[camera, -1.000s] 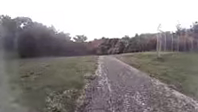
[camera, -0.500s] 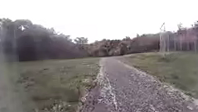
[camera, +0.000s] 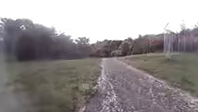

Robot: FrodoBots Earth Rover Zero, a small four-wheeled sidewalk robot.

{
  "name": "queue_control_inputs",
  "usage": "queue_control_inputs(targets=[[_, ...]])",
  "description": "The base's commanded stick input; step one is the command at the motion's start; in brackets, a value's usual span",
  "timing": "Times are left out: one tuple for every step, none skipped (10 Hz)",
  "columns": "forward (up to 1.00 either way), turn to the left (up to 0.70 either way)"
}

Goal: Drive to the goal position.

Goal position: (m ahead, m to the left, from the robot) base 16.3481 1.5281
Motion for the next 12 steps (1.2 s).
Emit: queue_control_inputs(targets=[[0.85,-0.34],[0.85,0.00],[0.85,0.00],[0.85,0.00],[0.85,0.00],[0.85,0.00],[0.85,0.00],[0.85,0.00],[0.85,0.00],[0.85,0.00],[0.85,0.00],[0.85,0.00]])
